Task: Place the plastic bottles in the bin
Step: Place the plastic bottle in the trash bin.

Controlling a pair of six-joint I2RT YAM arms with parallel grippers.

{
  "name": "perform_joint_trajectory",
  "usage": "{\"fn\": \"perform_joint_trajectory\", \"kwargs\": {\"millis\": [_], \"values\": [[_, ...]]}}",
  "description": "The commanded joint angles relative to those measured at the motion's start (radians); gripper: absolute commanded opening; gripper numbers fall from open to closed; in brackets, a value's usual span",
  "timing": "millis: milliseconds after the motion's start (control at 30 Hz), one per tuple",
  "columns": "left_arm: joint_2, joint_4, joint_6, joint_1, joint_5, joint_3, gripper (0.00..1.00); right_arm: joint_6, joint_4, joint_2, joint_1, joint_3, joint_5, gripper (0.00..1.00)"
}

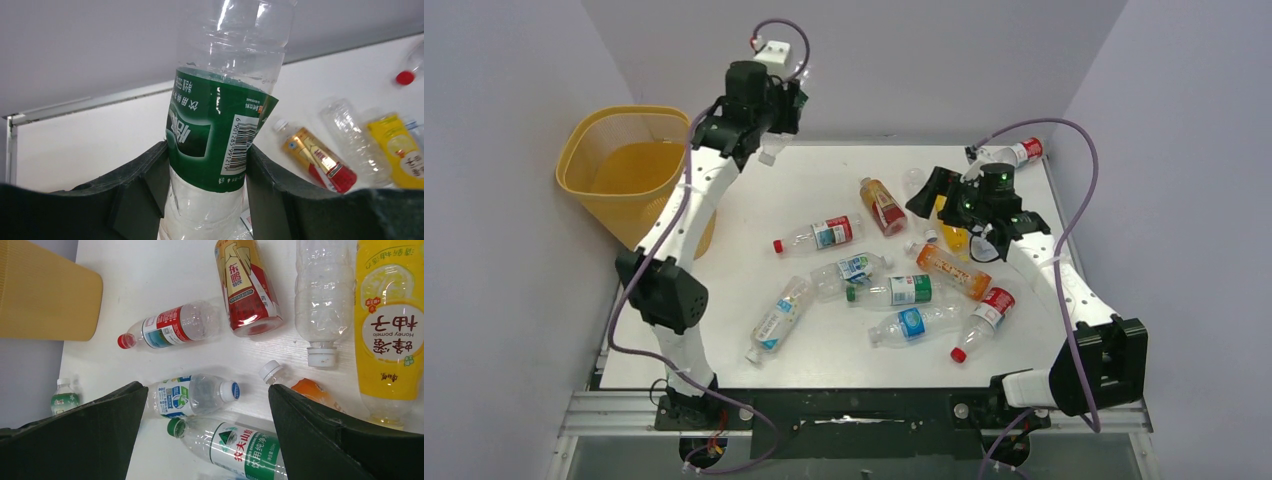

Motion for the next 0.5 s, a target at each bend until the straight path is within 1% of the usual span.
{"fn": "perform_joint_trajectory", "kwargs": {"millis": [0, 133, 300, 367, 467], "values": [[-0.143, 0.009, -0.043, 0.054, 0.010, 0.070, 0.41, 0.006, 0.046, -0.055, 0.010, -0.005, -0.013, 0.98], [-0.222, 0.047, -0.100, 0.169, 0.012, 0.032, 0.40, 0.015, 0.061, -0.060, 0.012, -0.024, -0.021, 0.98], [-0.322, 0.115, -0.173, 0.365, 0.031, -0.066, 0.40, 0.026, 0.062, -0.059, 0.034, -0.023, -0.019, 0.98], [-0.340, 0.129, -0.214, 0.468, 0.062, -0.081, 0.39, 0.036, 0.075, -0.064, 0.041, -0.033, -0.014, 0.98], [-0.346, 0.137, -0.237, 0.554, 0.085, -0.091, 0.39, 0.045, 0.086, -0.061, 0.057, -0.039, -0.010, 0.98]]}}
